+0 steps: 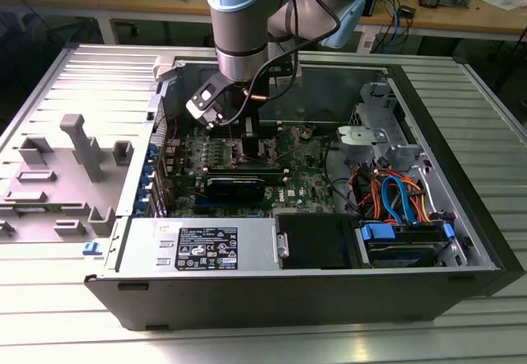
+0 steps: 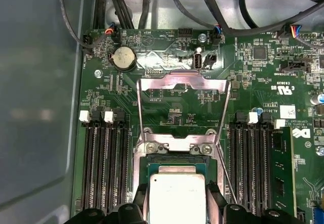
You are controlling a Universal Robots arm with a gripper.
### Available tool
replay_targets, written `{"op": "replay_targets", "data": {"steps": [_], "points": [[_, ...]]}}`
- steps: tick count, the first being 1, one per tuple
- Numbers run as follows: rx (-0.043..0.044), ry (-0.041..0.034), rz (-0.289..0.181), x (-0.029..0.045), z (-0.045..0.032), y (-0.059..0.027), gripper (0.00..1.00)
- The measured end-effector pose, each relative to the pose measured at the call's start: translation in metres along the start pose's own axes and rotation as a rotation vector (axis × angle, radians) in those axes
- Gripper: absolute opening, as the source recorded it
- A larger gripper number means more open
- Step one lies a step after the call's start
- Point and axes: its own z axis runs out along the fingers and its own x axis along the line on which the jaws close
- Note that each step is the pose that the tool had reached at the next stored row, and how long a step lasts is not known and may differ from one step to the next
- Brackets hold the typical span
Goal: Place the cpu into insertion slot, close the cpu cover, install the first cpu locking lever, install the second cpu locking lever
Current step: 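Place the cpu into insertion slot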
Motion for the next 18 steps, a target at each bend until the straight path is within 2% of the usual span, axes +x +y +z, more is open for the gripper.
{"op": "replay_targets", "data": {"steps": [8, 18], "points": [[0.0001, -0.0011, 0.002, -0.0002, 0.0045, -0.0004, 0.55], [0.0000, -0.0011, 0.003, -0.0002, 0.0048, -0.0005, 0.55]]}}
